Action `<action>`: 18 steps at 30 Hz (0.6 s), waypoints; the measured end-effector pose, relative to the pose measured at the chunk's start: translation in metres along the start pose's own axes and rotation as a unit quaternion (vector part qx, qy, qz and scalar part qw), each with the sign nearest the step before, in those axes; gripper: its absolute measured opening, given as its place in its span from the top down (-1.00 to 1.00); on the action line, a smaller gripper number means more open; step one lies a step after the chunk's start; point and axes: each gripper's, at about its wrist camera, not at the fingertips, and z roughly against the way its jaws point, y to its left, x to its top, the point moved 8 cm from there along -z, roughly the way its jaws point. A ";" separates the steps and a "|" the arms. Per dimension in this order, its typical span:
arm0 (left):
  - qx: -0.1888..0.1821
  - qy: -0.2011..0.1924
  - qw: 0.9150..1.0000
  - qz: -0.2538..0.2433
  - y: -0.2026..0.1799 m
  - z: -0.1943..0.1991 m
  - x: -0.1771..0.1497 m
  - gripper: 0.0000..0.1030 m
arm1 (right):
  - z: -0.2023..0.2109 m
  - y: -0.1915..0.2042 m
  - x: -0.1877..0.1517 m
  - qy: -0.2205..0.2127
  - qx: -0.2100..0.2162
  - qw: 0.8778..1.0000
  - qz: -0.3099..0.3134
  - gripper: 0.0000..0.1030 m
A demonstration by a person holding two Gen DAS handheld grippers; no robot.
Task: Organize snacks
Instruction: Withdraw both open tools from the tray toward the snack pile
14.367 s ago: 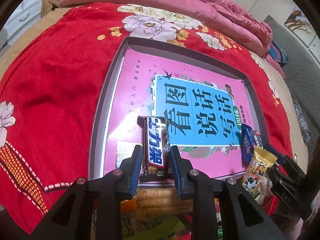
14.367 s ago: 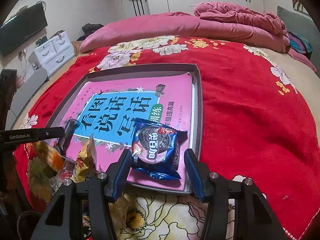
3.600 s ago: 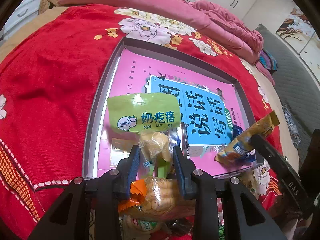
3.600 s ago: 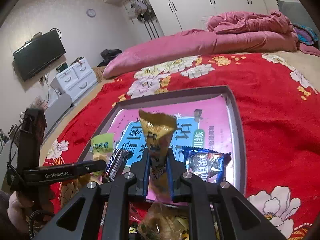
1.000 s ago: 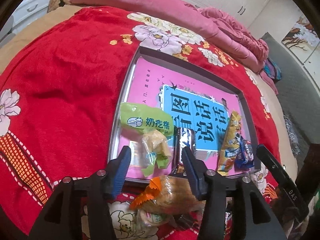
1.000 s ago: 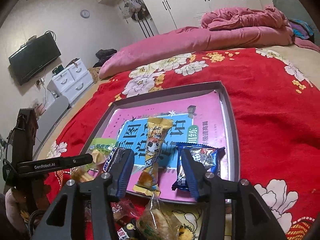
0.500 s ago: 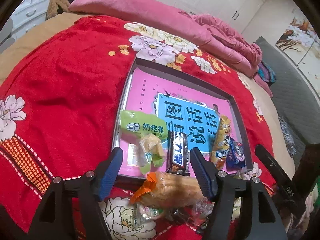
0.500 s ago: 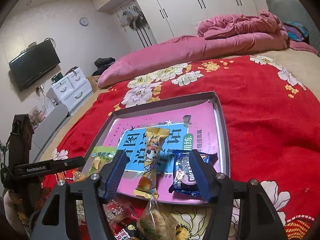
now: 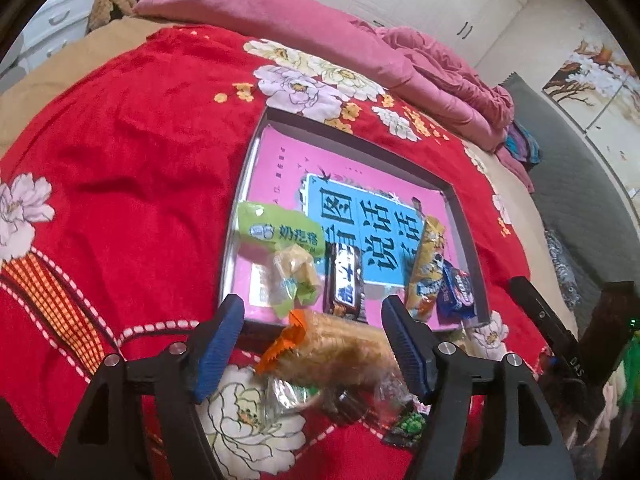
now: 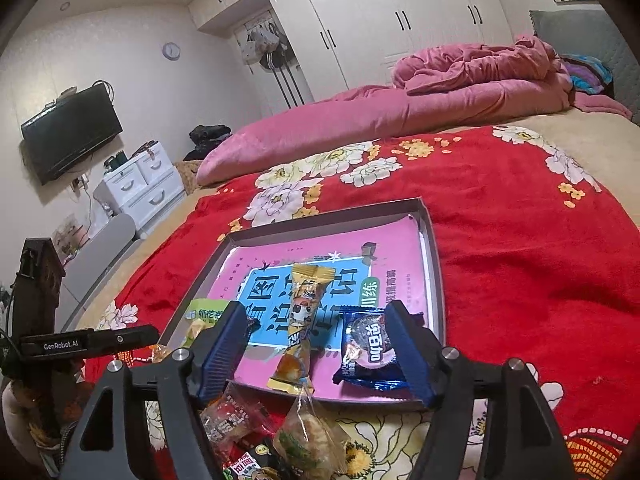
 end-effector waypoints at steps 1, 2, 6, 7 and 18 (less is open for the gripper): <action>0.001 0.002 1.000 0.000 0.001 0.000 -0.001 -0.42 | 0.001 0.000 0.000 -0.001 0.000 1.000 -0.001 -0.39; 0.001 0.003 1.000 0.001 0.001 0.000 -0.002 -0.42 | 0.003 -0.001 0.000 -0.003 0.000 1.000 -0.002 -0.39; -0.005 0.005 1.000 0.004 0.000 0.004 -0.006 -0.42 | 0.008 -0.003 0.001 -0.010 -0.001 1.000 -0.004 -0.46; -0.006 0.005 1.000 0.005 0.000 0.004 -0.006 -0.42 | 0.010 -0.003 0.001 -0.010 -0.002 1.000 -0.004 -0.46; -0.005 0.024 1.000 0.004 0.002 0.007 -0.024 -0.42 | 0.016 0.004 -0.003 -0.007 -0.006 1.000 0.015 -0.49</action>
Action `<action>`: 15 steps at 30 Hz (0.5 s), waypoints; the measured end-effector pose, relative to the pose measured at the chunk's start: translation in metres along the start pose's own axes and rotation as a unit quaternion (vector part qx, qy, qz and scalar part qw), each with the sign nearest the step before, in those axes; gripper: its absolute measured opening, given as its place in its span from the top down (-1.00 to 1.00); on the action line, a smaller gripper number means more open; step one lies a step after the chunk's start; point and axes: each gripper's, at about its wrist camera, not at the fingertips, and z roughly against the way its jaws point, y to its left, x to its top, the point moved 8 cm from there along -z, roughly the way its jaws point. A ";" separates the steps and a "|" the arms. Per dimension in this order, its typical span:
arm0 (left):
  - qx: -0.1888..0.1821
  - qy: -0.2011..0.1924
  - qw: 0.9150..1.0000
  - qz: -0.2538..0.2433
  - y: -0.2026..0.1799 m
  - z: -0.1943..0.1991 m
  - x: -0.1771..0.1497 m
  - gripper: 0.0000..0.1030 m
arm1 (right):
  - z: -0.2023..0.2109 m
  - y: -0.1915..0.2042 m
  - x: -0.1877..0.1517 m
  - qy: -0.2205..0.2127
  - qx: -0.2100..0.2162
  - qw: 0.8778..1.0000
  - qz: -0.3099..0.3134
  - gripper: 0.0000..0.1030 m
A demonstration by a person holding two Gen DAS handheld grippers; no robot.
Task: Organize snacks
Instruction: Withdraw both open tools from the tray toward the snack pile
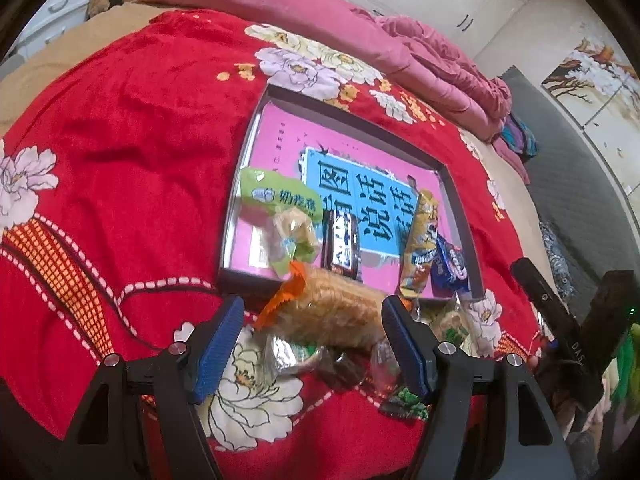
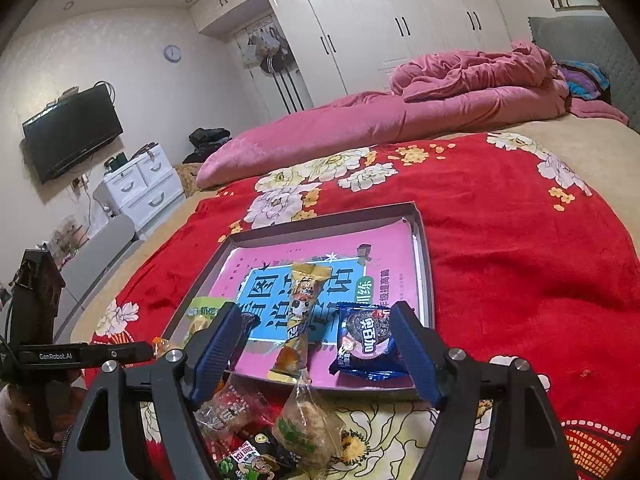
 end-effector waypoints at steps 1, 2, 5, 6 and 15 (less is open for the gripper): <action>0.001 0.002 1.000 0.000 0.000 0.000 -0.002 -0.42 | 0.001 0.001 0.000 0.001 -0.001 1.000 0.003 -0.49; -0.001 0.005 1.000 0.002 0.000 0.000 -0.003 -0.42 | 0.001 0.002 -0.001 0.001 -0.002 1.000 0.006 -0.50; -0.007 0.010 1.000 0.009 0.000 -0.001 -0.007 -0.42 | 0.002 0.006 -0.003 0.003 -0.003 1.000 0.013 -0.51; -0.009 0.012 1.000 0.012 0.000 -0.001 -0.008 -0.42 | 0.003 0.006 -0.003 0.004 -0.004 1.000 0.015 -0.51; -0.040 0.033 0.997 0.049 -0.002 -0.006 -0.020 -0.42 | 0.008 0.007 -0.010 0.008 -0.010 1.000 0.016 -0.52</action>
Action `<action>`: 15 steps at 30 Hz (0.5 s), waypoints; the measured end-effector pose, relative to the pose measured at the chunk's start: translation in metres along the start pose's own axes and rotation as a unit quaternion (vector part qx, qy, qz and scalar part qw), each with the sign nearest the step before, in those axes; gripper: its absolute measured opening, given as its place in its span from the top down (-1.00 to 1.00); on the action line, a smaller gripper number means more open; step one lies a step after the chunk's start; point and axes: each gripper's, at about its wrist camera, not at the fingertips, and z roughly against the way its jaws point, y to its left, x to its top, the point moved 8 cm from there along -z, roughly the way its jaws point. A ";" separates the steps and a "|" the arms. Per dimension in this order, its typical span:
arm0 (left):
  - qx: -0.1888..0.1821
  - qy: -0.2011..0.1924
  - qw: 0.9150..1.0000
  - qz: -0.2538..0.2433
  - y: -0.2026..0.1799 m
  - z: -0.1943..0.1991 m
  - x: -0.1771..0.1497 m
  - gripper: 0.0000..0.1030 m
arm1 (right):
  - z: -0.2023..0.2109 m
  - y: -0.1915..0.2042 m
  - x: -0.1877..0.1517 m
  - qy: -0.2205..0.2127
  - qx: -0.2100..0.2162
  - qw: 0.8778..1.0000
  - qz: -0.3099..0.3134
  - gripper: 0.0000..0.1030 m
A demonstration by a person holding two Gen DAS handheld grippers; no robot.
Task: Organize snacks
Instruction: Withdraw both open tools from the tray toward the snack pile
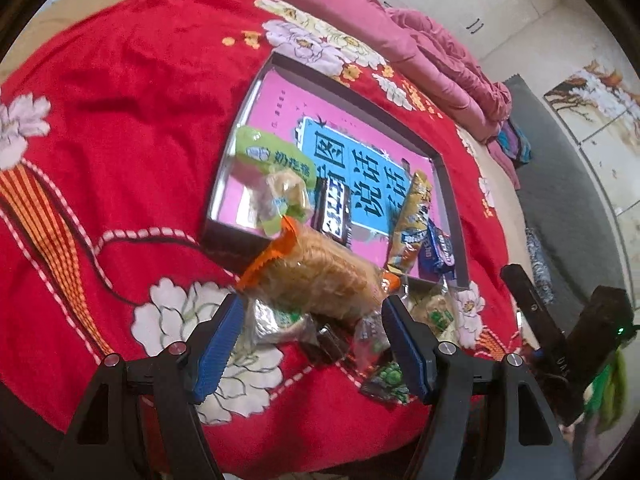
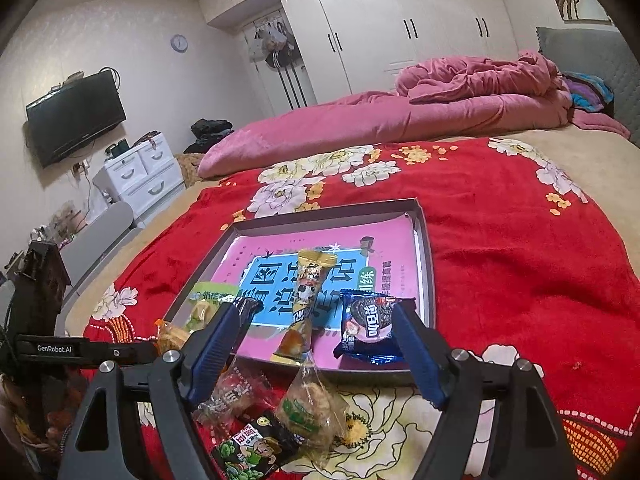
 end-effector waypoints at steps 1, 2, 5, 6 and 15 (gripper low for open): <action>-0.003 0.002 1.000 0.004 0.000 -0.001 -0.001 -0.42 | 0.000 0.000 -0.001 0.001 -0.001 1.000 -0.001 -0.52; -0.007 0.004 1.000 0.007 -0.001 -0.002 -0.002 -0.42 | 0.000 -0.001 -0.001 0.002 -0.002 1.000 -0.002 -0.52; -0.014 0.006 1.000 0.012 -0.005 -0.003 -0.003 -0.42 | 0.002 -0.002 -0.003 0.007 -0.003 1.000 -0.008 -0.52; -0.016 0.006 1.000 0.014 -0.006 -0.004 -0.004 -0.42 | 0.002 -0.003 -0.005 0.009 -0.004 1.000 -0.009 -0.52; -0.032 0.011 0.998 0.056 -0.007 -0.013 -0.002 -0.42 | 0.002 -0.006 -0.031 0.057 -0.011 0.998 -0.034 -0.52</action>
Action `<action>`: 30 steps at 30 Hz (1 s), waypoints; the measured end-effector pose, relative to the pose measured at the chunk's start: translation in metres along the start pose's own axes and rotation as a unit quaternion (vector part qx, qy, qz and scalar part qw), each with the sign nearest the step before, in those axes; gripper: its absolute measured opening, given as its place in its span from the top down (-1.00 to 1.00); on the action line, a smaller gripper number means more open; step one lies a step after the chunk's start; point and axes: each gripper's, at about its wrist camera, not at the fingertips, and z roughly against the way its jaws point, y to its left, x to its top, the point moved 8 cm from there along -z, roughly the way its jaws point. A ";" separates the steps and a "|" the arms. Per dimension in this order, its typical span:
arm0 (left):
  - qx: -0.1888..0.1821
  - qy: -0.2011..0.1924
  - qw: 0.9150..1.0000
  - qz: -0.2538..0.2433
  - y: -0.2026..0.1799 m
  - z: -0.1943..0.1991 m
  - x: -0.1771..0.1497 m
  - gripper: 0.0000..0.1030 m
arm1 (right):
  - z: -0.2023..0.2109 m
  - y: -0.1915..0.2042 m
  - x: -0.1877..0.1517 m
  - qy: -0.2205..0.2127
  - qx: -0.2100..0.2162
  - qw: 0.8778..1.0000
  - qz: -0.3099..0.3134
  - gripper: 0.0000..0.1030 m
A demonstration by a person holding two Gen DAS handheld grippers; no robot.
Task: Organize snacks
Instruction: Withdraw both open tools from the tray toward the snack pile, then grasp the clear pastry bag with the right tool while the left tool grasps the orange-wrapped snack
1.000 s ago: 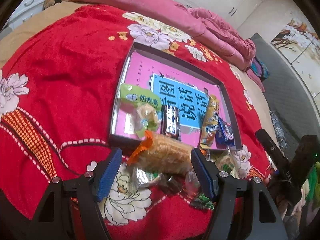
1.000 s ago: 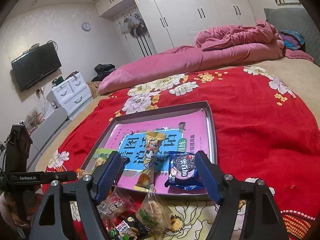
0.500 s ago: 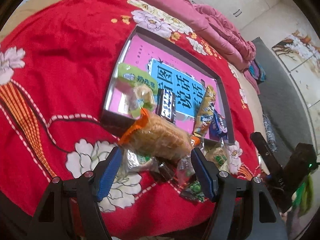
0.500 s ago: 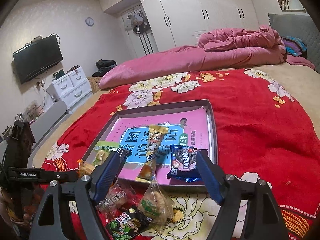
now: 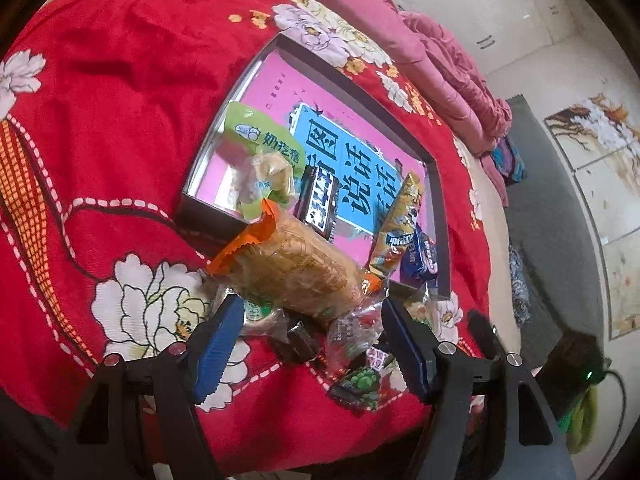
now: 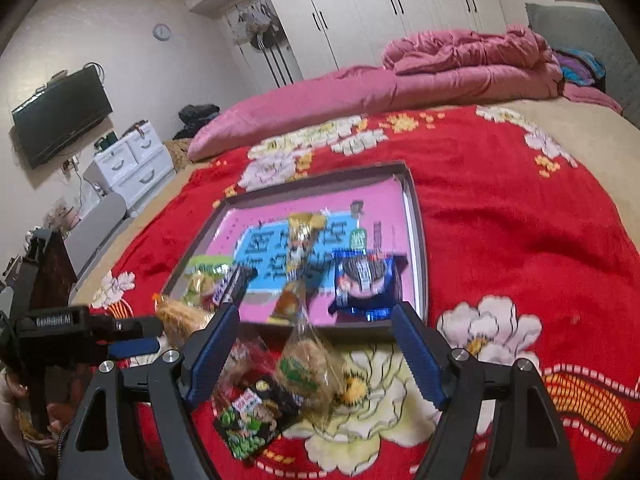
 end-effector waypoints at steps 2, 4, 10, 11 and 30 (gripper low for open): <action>-0.003 -0.002 1.000 0.007 -0.002 -0.001 0.002 -0.42 | -0.003 -0.001 -0.006 0.013 0.006 1.000 -0.014 -0.52; -0.001 -0.004 1.000 0.012 -0.003 -0.003 0.004 -0.42 | -0.006 -0.003 -0.012 0.027 0.011 0.999 -0.029 -0.52; 0.004 -0.007 1.000 0.026 -0.006 -0.009 0.010 -0.42 | -0.021 -0.013 -0.028 0.067 -0.001 0.996 -0.052 -0.52; 0.005 -0.007 1.000 0.027 -0.005 -0.009 0.010 -0.42 | -0.022 -0.013 -0.030 0.072 0.002 0.996 -0.058 -0.52; 0.011 -0.014 0.998 0.057 -0.002 -0.026 0.016 -0.41 | -0.052 0.010 -0.041 0.096 0.022 0.995 -0.029 -0.04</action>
